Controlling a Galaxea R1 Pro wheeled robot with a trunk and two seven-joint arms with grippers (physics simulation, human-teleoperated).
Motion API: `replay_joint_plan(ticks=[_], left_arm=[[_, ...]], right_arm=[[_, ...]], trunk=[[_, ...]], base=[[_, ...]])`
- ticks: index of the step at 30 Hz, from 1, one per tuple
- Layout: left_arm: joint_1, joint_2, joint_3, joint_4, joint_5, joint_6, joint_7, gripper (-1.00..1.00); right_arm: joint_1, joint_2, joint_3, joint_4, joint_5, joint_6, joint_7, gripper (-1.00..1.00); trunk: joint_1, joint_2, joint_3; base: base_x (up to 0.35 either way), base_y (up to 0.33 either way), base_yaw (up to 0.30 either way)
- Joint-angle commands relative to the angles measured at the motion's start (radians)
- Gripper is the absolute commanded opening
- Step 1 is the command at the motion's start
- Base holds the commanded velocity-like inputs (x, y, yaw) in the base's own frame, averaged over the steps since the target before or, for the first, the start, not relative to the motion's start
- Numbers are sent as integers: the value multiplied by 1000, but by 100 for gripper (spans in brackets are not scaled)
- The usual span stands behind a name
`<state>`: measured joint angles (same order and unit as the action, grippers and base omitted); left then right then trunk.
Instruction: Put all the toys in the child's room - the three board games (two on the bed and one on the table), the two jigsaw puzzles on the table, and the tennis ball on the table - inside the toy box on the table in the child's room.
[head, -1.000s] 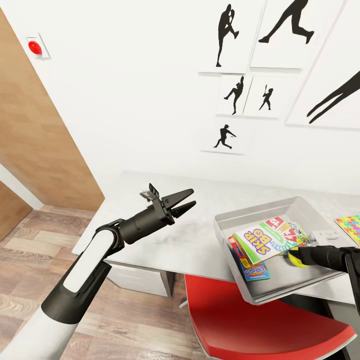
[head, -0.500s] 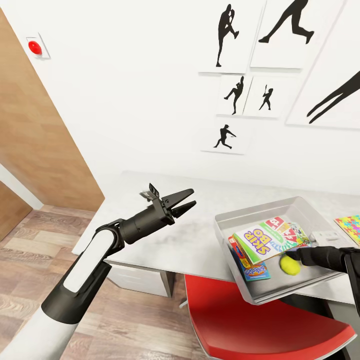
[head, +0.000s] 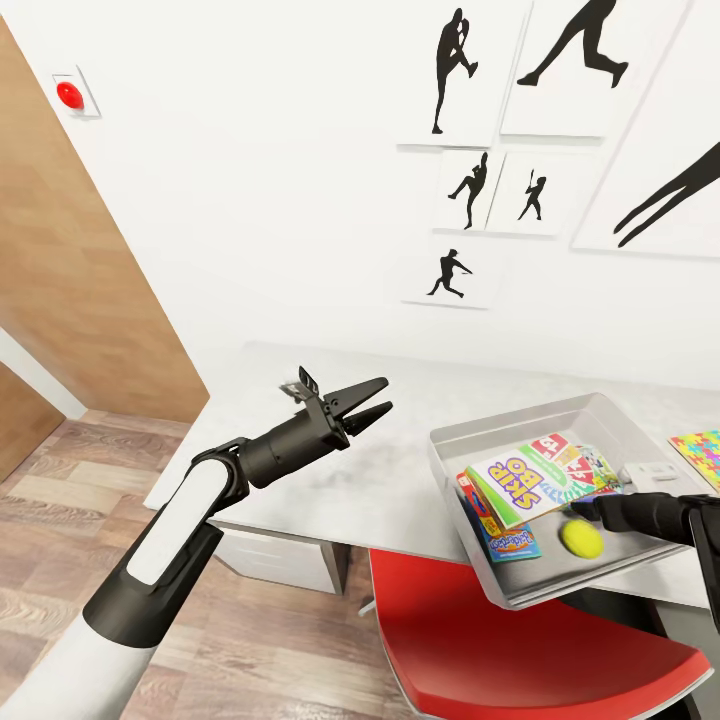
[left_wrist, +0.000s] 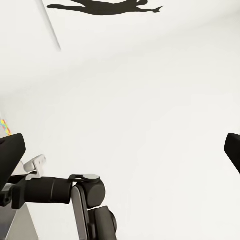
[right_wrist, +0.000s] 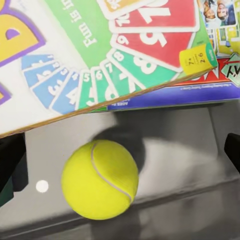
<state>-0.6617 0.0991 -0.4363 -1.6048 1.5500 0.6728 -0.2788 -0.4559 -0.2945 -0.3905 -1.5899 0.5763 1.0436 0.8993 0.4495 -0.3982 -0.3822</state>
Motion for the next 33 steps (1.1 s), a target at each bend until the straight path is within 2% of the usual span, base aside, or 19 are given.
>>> replay_joint_plan(ticks=[1, 8, 12, 16, 17, 20, 23, 24, 30, 33], left_arm=[[-1, 1, -1, 0, 4, 2, -1, 100], [-1, 1, -1, 0, 4, 2, 4, 100], [-1, 0, -2, 0, 4, 2, 33, 100], [-1, -6, -6, 0, 4, 2, 123, 100], [-1, -6, -6, 0, 4, 2, 123, 100], [-1, -12, -8, 0, 4, 2, 193, 100], [-1, -15, -9, 0, 4, 2, 233, 100], [-1, -15, -9, 0, 4, 2, 233, 100], [0, -17, -11, 0, 4, 2, 249, 100], [0, -17, -12, 0, 4, 1, 245, 100]], right_arm=[[-1, 0, -1, -1, 10, 4, 10, 100], [-1, -2, -4, -4, 10, 4, 12, 100], [-4, -8, -9, -12, 6, 4, 16, 100], [-26, -15, -28, -17, -1, 4, 22, 100], [-26, -15, -28, -17, -1, 4, 22, 100], [-40, -17, -72, -19, -5, 4, 40, 100], [-59, -22, -117, -21, -12, 4, 110, 100], [-59, -22, -117, -21, -12, 4, 110, 100], [-122, -44, -211, -22, -19, 4, 350, 100], [-136, -51, -232, -22, -19, 4, 399, 100]], trunk=[[1, -2, -2], [1, -2, -2], [1, -2, -2], [1, -2, -2], [1, -2, -2], [1, -2, -2], [1, -2, -2], [1, -2, -2], [1, -2, -2], [1, -2, -2]], base=[[0, 0, 0], [0, 0, 0], [0, 0, 0], [0, 0, 0], [0, 0, 0], [0, 0, 0], [0, 0, 0], [0, 0, 0], [0, 0, 0], [0, 0, 0]])
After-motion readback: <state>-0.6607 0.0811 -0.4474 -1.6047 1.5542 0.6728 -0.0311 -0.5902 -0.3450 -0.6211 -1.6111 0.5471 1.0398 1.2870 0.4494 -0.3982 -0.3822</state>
